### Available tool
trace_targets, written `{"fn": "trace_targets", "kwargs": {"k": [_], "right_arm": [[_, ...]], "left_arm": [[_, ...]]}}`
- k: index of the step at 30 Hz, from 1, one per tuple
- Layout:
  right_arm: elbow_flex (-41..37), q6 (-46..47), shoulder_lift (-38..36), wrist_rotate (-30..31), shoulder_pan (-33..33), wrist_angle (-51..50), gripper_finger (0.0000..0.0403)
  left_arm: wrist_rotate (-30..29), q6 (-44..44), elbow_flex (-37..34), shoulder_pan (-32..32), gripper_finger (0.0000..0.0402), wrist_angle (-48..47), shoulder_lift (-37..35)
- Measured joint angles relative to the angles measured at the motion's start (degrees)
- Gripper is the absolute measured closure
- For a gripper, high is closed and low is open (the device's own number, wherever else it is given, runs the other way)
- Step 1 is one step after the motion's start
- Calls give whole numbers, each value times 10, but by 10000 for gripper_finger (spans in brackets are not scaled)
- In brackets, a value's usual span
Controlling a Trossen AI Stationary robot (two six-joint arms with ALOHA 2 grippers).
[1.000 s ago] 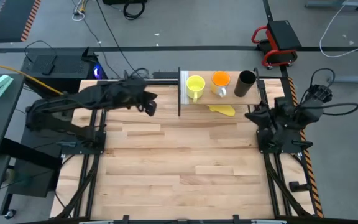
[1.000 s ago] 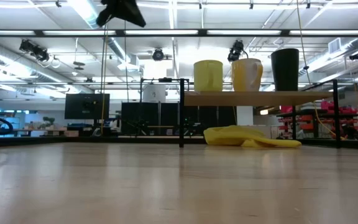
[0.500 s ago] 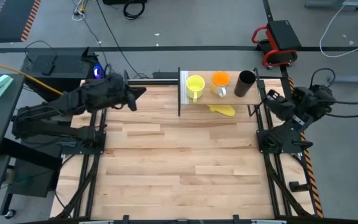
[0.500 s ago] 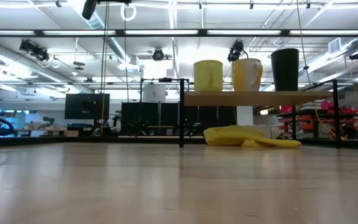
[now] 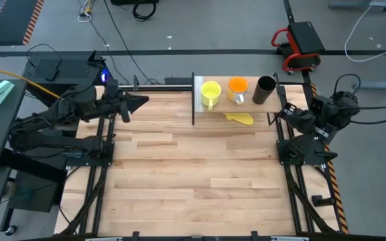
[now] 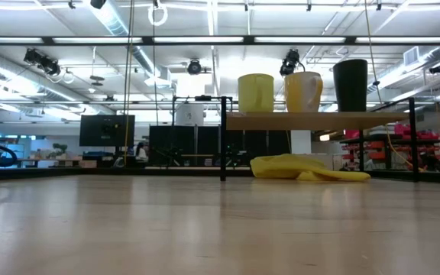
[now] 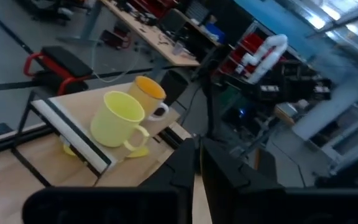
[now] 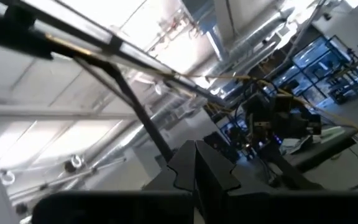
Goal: Stack small to large cups/mugs on shelf
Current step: Return to Home Position
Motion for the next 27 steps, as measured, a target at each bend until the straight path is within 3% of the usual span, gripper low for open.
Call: {"fn": "trace_targets", "kwargs": {"k": [11, 18, 22, 27], "right_arm": [[-18, -68, -151, -24, 0, -41, 386], [-70, -68, -192, -20, 0, -10, 387], [-123, -71, -200, -20, 0, 67, 386], [-217, -87, -165, -20, 0, 242, 385]], "left_arm": [[8, 43, -3, 0, 365, -58, -41], [4, 26, -92, 7, 363, -26, -141], [4, 6, -139, 15, 369, 5, -217], [8, -1, -175, 14, 374, 20, -286]]}}
